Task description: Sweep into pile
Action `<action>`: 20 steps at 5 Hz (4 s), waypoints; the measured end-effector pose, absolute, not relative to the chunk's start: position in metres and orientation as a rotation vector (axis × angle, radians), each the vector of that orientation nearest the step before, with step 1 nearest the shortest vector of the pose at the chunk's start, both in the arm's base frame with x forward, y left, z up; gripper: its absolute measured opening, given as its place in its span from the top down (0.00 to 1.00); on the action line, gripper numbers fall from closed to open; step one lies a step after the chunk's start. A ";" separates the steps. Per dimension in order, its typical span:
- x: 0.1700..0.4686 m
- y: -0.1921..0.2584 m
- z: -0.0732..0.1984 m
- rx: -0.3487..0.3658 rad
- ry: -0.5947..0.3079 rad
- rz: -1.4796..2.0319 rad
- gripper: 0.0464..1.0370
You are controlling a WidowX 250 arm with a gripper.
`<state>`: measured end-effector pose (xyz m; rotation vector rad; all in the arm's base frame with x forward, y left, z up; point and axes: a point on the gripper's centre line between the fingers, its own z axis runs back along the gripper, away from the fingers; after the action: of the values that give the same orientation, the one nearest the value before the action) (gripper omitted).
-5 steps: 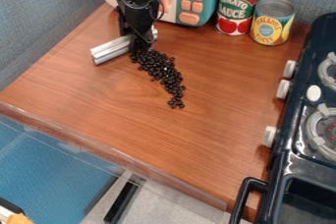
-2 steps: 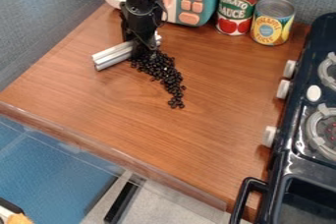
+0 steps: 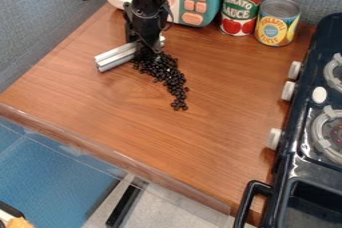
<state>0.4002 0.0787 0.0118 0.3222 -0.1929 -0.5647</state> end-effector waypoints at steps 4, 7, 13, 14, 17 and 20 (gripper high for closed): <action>0.383 0.048 0.011 0.292 -0.201 -0.611 0.66; 0.368 0.033 0.011 0.270 -0.195 -0.638 0.66; 0.334 0.000 0.010 0.230 -0.189 -0.696 0.66; 0.334 -0.001 0.011 0.226 -0.190 -0.692 0.66; 0.357 0.052 0.053 0.186 -0.243 -0.515 0.66; 0.406 0.078 0.053 0.281 -0.243 -0.461 0.66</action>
<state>0.4062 0.0783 0.0531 0.2807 -0.2427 -0.4614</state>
